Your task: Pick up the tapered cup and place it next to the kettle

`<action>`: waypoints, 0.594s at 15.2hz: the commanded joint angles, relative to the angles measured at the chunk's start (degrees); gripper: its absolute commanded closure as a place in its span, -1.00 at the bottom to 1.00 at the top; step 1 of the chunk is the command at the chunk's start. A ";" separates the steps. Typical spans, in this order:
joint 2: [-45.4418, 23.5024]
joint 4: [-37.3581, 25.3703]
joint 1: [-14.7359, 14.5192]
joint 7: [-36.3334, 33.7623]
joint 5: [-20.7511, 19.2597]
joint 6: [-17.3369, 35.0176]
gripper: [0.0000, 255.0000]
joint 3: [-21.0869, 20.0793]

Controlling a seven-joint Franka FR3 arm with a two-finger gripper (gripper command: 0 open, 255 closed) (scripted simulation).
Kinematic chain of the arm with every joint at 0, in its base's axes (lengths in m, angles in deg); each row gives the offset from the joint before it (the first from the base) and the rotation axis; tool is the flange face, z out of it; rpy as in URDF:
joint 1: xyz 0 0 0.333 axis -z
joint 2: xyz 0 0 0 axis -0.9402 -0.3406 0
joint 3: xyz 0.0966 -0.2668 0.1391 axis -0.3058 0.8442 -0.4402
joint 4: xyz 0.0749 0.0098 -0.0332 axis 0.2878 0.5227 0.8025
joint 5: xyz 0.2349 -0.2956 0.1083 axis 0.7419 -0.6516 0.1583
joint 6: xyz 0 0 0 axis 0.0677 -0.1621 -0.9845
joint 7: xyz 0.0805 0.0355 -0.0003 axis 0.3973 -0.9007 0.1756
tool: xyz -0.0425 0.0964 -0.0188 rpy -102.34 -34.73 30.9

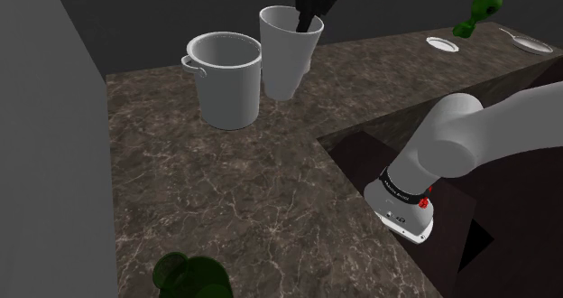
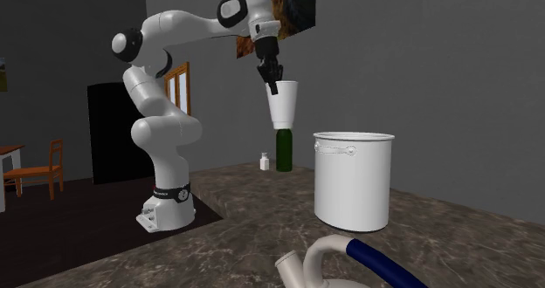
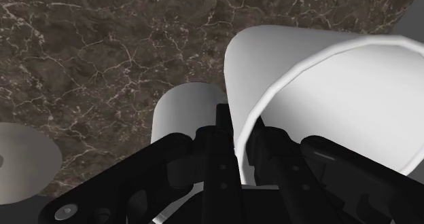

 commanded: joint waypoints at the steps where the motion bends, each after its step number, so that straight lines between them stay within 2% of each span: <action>1: -1.30 -0.34 0.86 2.77 -1.16 0.44 1.00 2.26; 9: -9.45 -5.97 3.94 12.67 -4.87 1.24 1.00 10.48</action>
